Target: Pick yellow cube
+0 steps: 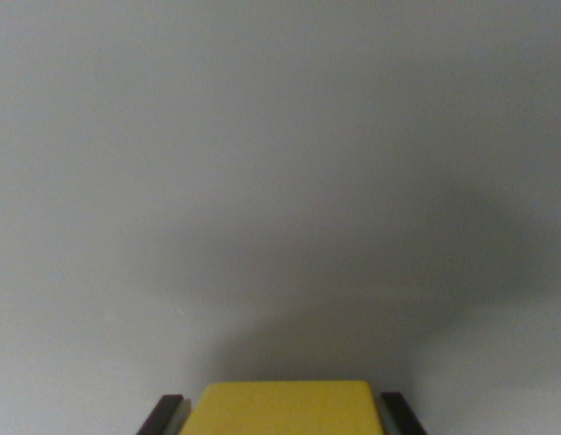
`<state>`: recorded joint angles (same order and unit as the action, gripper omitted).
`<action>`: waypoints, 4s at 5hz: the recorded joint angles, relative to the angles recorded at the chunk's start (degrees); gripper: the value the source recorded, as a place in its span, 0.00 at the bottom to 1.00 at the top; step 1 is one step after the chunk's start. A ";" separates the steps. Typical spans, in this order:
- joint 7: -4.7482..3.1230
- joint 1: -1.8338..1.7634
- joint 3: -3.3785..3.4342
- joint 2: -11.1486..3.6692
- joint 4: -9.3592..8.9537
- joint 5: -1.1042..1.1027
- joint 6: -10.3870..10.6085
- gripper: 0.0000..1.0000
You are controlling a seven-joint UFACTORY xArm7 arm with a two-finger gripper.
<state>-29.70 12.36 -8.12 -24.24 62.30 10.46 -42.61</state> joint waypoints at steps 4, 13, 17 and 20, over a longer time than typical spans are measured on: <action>0.29 -0.05 -0.11 0.87 1.32 -0.28 -2.16 1.00; 1.67 -0.29 -0.60 4.94 7.54 -1.62 -12.34 1.00; 2.38 -0.42 -0.86 7.03 10.73 -2.31 -17.57 1.00; 2.73 -0.48 -0.99 8.06 12.30 -2.64 -20.14 1.00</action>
<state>-26.97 11.88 -9.10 -16.18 74.60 7.81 -62.75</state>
